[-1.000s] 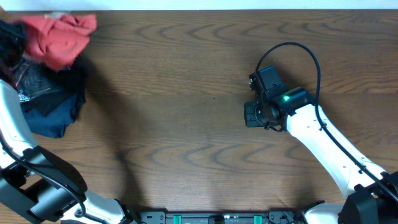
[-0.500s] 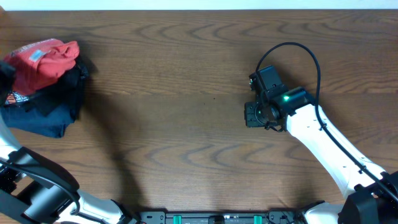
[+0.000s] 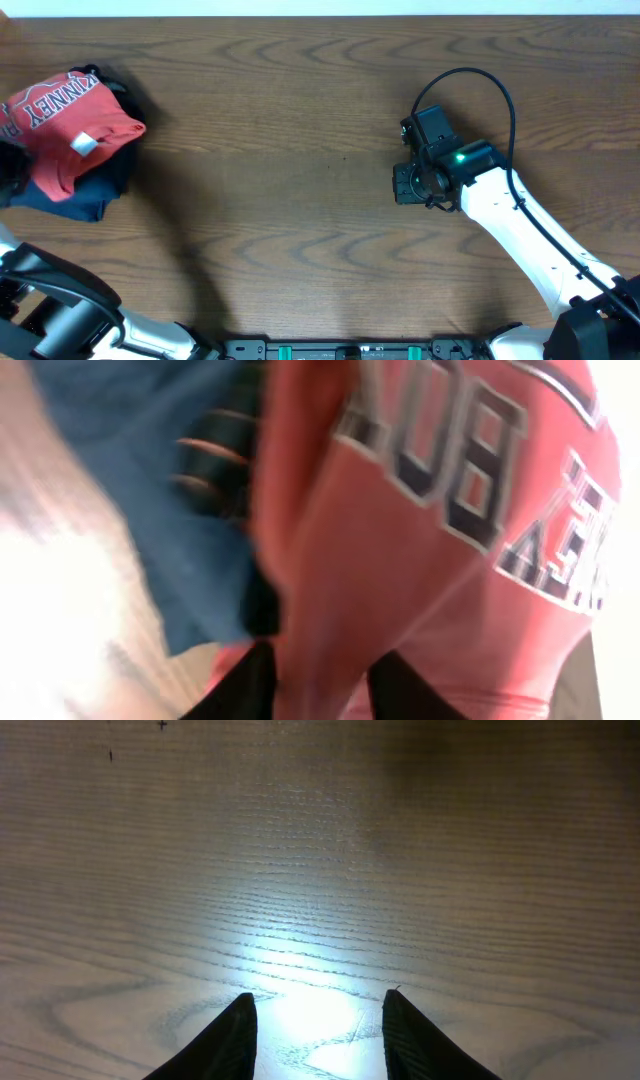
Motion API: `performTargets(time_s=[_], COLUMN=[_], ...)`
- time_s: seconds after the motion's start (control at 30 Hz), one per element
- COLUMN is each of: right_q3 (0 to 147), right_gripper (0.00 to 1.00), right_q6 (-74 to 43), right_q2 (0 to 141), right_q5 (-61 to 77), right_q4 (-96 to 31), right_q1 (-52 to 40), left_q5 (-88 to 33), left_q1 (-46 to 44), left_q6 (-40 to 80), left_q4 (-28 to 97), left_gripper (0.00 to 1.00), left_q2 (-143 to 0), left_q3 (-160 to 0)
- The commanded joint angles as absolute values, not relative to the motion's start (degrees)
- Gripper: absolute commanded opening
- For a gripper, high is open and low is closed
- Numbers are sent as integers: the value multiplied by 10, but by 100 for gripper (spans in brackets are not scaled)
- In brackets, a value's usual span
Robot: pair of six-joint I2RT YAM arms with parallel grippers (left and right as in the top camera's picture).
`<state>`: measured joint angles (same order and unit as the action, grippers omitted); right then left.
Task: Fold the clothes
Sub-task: 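Open the left gripper and withdraw it from the stack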
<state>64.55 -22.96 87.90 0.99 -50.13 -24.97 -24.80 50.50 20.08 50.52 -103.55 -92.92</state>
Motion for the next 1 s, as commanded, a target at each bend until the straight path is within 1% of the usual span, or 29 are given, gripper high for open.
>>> performTargets(time_s=[0.0,0.07,0.23,0.27,0.33,0.37,0.43,0.5,0.7,0.9,0.97], right_q3=[650,650,650,650,650,650,650,650,650,650,650], right_gripper=[40,41,41,42,45,50,55,56,57,57,57], right_q6=[-222,-222,-222,-222,-226,-235,-248,-248,-248,-248,-248], right_q2=[877,877,877,877,877,877,877,877,877,877,877], right_q5=[-3,-8,-11,-11,-11,-11,-7,10,62,67,67], right_q4=[-501,-501,-500,-498,-489,-484,-467,-446,-429,-459,-472], right_q1=[-245,-245,-245,-245,-243,-240,-233,-221,-182,-174,-174], left_q5=[-239,-232,-235,-237,-237,-237,-232,-213,-77,-11,8], left_q1=[524,524,512,505,483,470,438,406,325,319,325], left_q6=[229,212,183,173,146,123,78,37,-39,-41,-41], left_q4=[502,500,492,487,474,469,458,453,453,460,470], left_gripper=[56,66,75,79,85,88,89,90,90,90,96], left_q2=[-1025,-1015,-969,-956,-930,-920,-906,-904,-947,-1032,-1061], left_q3=[-943,-951,-982,-982,-982,-982,-982,-982,-981,-980,-980])
